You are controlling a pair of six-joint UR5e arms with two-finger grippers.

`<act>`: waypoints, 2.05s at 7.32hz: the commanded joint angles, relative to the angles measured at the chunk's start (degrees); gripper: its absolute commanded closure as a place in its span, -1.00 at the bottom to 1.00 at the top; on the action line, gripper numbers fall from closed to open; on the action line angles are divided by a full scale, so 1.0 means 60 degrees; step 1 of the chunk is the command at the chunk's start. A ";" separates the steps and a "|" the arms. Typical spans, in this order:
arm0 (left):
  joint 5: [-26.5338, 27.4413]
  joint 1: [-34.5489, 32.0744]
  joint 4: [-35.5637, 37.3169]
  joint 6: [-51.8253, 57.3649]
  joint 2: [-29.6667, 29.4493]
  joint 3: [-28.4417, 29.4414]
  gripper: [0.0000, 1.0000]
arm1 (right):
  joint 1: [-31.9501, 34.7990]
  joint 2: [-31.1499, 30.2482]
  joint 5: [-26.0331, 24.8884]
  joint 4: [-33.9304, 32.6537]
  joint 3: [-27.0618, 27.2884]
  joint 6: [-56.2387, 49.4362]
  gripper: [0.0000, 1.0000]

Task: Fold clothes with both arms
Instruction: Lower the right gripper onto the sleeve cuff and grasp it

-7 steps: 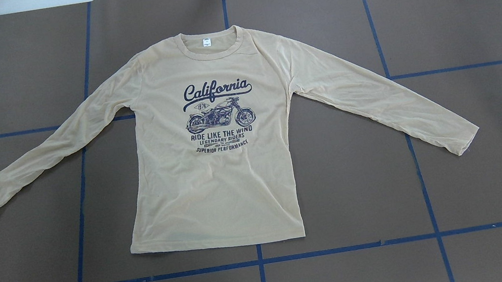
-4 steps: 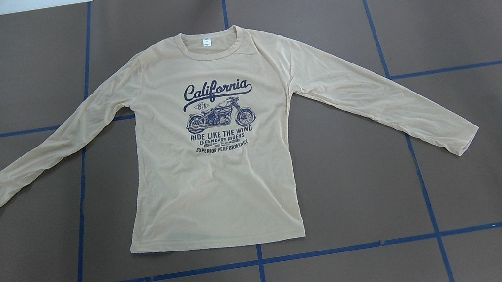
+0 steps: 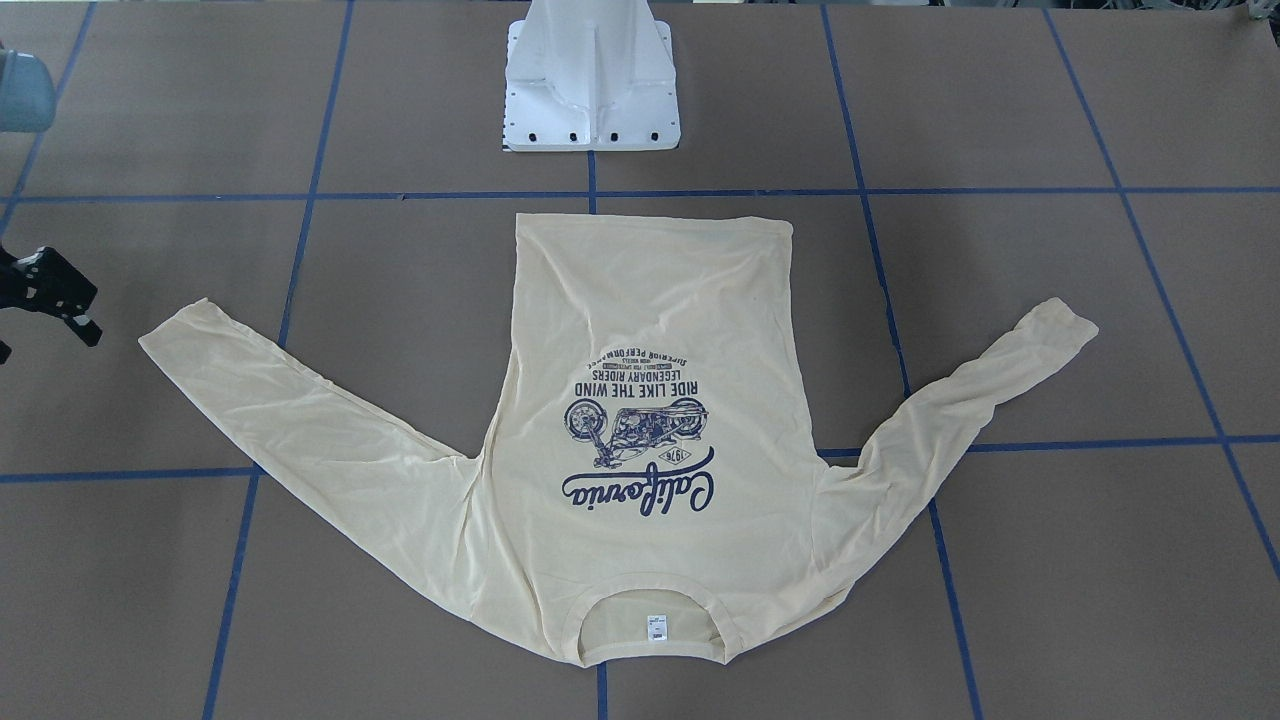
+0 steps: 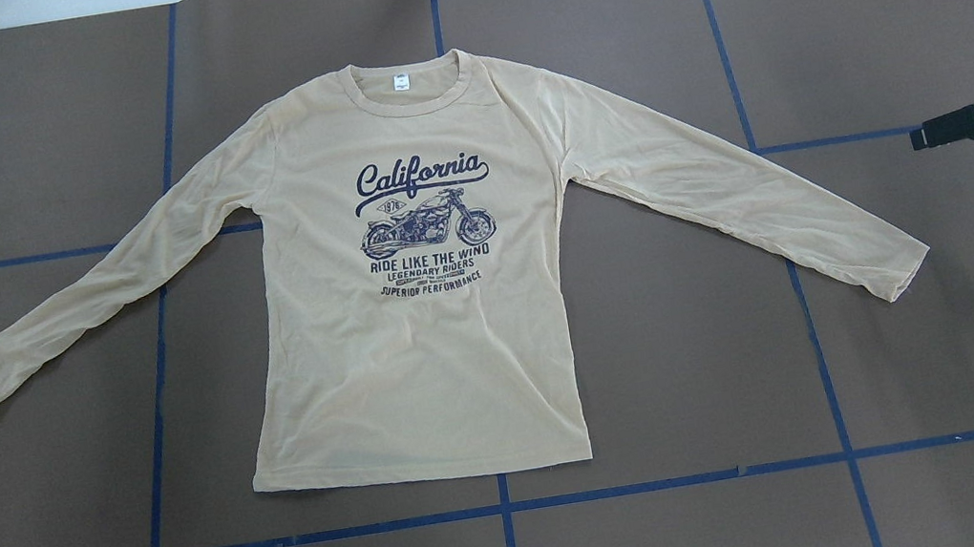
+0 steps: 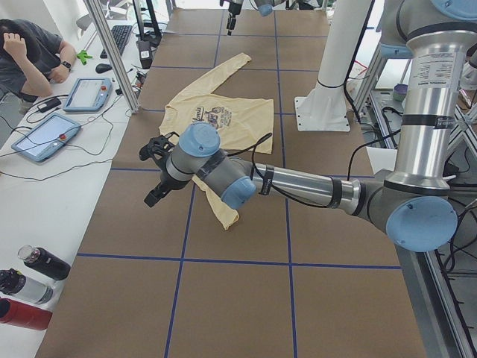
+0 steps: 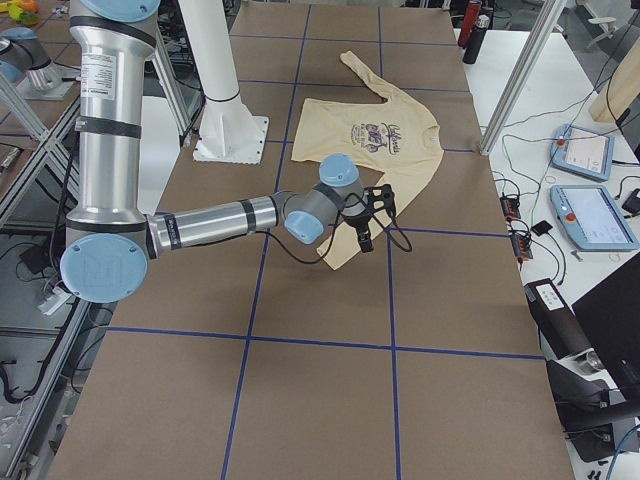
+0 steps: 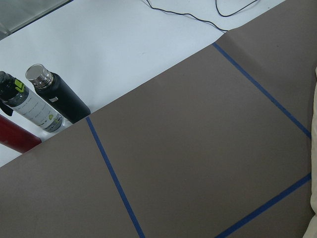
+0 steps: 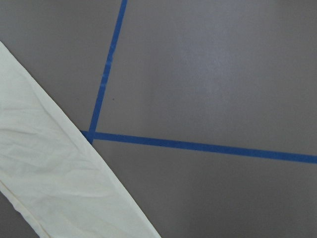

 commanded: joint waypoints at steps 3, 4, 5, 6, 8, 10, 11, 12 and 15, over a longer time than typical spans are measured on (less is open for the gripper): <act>0.0000 0.0010 -0.0069 -0.0002 0.0048 0.0043 -1.00 | -0.2265 -0.0739 -0.2477 0.1217 -0.0666 0.0944 -0.61; 0.0000 0.0010 -0.0055 -0.0017 0.0048 0.0043 -1.00 | -0.2281 -0.0739 -0.2479 0.2280 -0.1352 0.0945 -0.55; 0.0000 0.0010 -0.0055 -0.0017 0.0048 0.0058 -1.00 | -0.2282 -0.0739 -0.2450 0.2624 -0.1576 0.0945 -0.53; 0.0000 0.0010 -0.0055 -0.0017 0.0048 0.0058 -1.00 | -0.2282 -0.0739 -0.2435 0.2642 -0.1564 0.1133 -0.38; -0.0014 0.0010 -0.0055 -0.0017 0.0048 0.0146 -1.00 | -0.2383 -0.0899 -0.2435 0.2729 -0.1520 0.1194 -0.15; -0.0014 0.0010 -0.0055 -0.0017 0.0063 0.0146 -1.00 | -0.2530 -0.0929 -0.2435 0.2833 -0.1520 0.1194 -0.04; 0.0000 0.0010 -0.0055 -0.0002 0.0063 0.0160 -1.00 | -0.2574 -0.0929 -0.2435 0.2847 -0.1520 0.1194 -0.05; 0.0000 0.0010 -0.0055 -0.0002 0.0048 0.0161 -1.00 | -0.2647 -0.0944 -0.2450 0.2847 -0.1520 0.1194 -0.05; 0.0000 0.0010 -0.0055 -0.0002 0.0048 0.0204 -1.00 | -0.2736 -0.0944 -0.2479 0.2847 -0.1564 0.1194 0.26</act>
